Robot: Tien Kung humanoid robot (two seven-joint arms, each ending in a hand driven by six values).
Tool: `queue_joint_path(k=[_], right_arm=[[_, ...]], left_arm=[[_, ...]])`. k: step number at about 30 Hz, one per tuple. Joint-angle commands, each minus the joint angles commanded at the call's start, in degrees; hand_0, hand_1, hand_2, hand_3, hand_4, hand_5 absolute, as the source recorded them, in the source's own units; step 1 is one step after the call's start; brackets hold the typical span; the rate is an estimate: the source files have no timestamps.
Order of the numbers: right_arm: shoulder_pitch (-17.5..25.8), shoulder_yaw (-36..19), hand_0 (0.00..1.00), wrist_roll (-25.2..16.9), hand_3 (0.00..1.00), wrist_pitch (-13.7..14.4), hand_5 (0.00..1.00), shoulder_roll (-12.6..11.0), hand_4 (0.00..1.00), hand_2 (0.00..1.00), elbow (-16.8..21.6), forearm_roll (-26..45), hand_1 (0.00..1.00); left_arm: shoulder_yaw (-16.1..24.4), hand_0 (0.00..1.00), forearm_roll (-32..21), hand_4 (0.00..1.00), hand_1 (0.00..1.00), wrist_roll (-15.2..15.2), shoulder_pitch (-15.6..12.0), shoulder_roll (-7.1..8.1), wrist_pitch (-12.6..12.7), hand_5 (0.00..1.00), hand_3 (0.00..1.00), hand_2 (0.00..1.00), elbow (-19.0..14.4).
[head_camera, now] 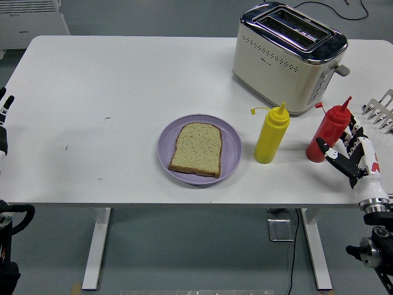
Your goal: Pick up the cup,pour liquid into bread,place the cup on the desk
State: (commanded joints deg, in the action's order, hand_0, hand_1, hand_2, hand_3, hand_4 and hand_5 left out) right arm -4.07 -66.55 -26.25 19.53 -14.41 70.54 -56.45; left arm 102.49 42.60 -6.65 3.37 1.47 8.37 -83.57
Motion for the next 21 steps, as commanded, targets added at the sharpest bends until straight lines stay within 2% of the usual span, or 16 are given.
queue_joint_path(k=[5, 10, 11, 14, 16, 17, 21], right_arm=[[2.0, -2.2, 0.966, 0.0, 0.998, 0.0, 0.238, -0.4, 0.889, 0.998, 1.5, 0.3, 0.914], [4.5, -5.5, 0.966, -1.5, 0.998, 0.7, 0.238, -0.6, 0.889, 0.998, 4.0, 3.6, 0.914], [5.0, -6.3, 0.923, -1.8, 0.998, 0.5, 0.238, -0.6, 0.897, 0.961, 4.7, 4.6, 0.884], [6.1, -8.0, 0.923, -2.1, 0.998, -0.3, 0.238, -0.8, 0.897, 0.961, 6.4, 6.8, 0.884], [6.8, -9.8, 0.923, -2.3, 0.998, -1.8, 0.238, -0.9, 0.897, 0.961, 8.0, 9.9, 0.884], [7.0, -10.3, 0.872, -2.3, 0.974, -2.1, 0.24, -1.0, 0.89, 0.924, 8.4, 10.9, 0.843], [7.1, -12.7, 0.872, -1.3, 0.974, -4.3, 0.24, -1.0, 0.89, 0.924, 10.1, 15.8, 0.843]], left_arm=[[-0.1, 0.713, 0.0, 0.66, 0.751, 0.0, 0.1, 0.07, 0.0, 0.998, 0.687, 0.778, 0.0], [0.0, 0.713, 0.0, 0.66, 0.751, 0.0, 0.3, 0.14, 0.0, 0.998, 0.687, 0.778, 0.0], [0.0, 0.714, 0.0, 0.66, 0.751, 0.0, 0.4, 0.15, 0.0, 0.998, 0.687, 0.778, 0.0], [0.0, 0.714, 0.0, 0.66, 0.751, 0.0, 0.4, 0.19, 0.0, 0.998, 0.687, 0.778, 0.0], [0.0, 0.714, 0.0, 0.66, 0.751, 0.0, 0.5, 0.22, 0.0, 0.998, 0.687, 0.778, 0.0], [0.0, 0.714, 0.0, 0.66, 0.751, 0.0, 0.5, 0.24, 0.0, 0.998, 0.688, 0.777, 0.0], [0.0, 0.714, 0.0, 0.66, 0.751, 0.0, 0.5, 0.21, 0.0, 0.998, 0.688, 0.777, 0.0]])
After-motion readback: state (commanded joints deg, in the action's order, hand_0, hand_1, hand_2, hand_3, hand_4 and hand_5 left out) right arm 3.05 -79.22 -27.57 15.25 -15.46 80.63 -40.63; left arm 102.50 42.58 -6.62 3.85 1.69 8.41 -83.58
